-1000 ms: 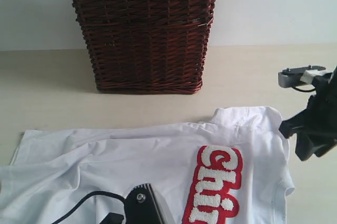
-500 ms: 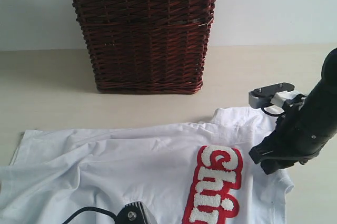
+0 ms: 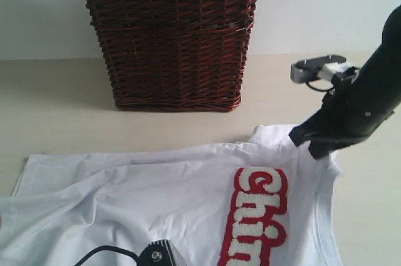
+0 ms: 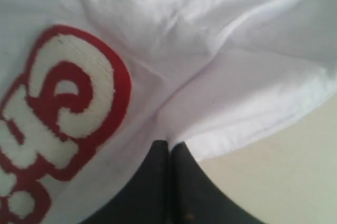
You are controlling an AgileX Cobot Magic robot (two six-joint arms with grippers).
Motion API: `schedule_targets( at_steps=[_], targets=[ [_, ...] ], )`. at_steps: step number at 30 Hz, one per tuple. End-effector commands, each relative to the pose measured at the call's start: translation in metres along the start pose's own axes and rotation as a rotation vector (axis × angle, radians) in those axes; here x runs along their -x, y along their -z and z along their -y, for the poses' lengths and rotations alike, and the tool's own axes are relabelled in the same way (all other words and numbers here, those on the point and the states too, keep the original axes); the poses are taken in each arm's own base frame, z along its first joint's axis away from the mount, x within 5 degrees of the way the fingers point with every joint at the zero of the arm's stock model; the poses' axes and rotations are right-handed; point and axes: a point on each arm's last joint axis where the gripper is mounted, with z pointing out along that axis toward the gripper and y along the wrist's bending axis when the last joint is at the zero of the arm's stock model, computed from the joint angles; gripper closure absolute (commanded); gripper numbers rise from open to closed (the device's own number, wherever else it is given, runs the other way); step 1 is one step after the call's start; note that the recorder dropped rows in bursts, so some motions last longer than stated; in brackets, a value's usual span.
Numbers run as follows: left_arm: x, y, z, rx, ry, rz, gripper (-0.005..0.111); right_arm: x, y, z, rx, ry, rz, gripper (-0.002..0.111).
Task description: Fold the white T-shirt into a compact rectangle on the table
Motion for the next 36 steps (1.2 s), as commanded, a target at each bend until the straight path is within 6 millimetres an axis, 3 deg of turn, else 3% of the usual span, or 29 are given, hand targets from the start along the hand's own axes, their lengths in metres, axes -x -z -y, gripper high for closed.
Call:
schedule_targets(
  at_steps=[1, 5, 7, 11, 13, 15, 18, 21, 23, 26, 29, 32, 36],
  targets=[
    [0.0, 0.002, -0.002, 0.009, 0.019, 0.009, 0.107, 0.016, 0.031, -0.012, 0.069, -0.002, 0.131, 0.108],
    [0.001, 0.002, -0.004, 0.038, 0.019, 0.018, 0.107, 0.028, 0.038, -0.026, 0.129, 0.018, 0.223, 0.106],
    [0.001, 0.002, -0.004, 0.038, 0.019, 0.018, 0.107, 0.031, 0.033, -0.03, 0.125, 0.026, 0.237, 0.097],
    [0.001, 0.002, -0.005, 0.044, 0.021, 0.02, 0.107, 0.032, 0.006, -0.042, 0.146, 0.058, 0.157, 0.066],
    [0.001, 0.002, -0.005, 0.044, 0.021, 0.02, 0.107, 0.031, -0.005, -0.046, 0.155, 0.073, 0.113, 0.058],
    [0.001, 0.002, -0.005, 0.044, 0.021, 0.02, 0.107, 0.03, -0.01, -0.05, 0.158, 0.085, 0.095, 0.058],
    [0.001, 0.002, -0.005, 0.049, 0.021, 0.022, 0.107, 0.027, -0.002, -0.053, 0.174, 0.115, 0.045, 0.058],
    [0.001, 0.002, -0.005, 0.049, 0.016, 0.022, 0.107, 0.022, 0.026, -0.056, 0.167, 0.121, 0.014, 0.058],
    [0.001, 0.002, -0.005, 0.051, 0.002, 0.022, 0.107, 0.011, 0.046, -0.06, 0.18, 0.104, -0.007, 0.059],
    [0.002, 0.002, -0.008, 0.079, -0.001, 0.031, 0.107, -0.022, 0.058, -0.064, 0.169, 0.088, -0.046, 0.064],
    [-0.002, 0.002, -0.011, 0.107, -0.013, 0.024, 0.107, -0.067, 0.057, -0.066, 0.14, 0.065, -0.093, 0.069],
    [-0.006, 0.002, -0.014, 0.123, -0.017, 0.016, 0.107, -0.105, 0.054, -0.075, 0.155, 0.075, -0.134, 0.066],
    [-0.006, 0.002, -0.014, 0.131, -0.022, 0.018, 0.107, -0.131, 0.041, -0.084, 0.158, 0.119, -0.18, 0.059]
  ],
)
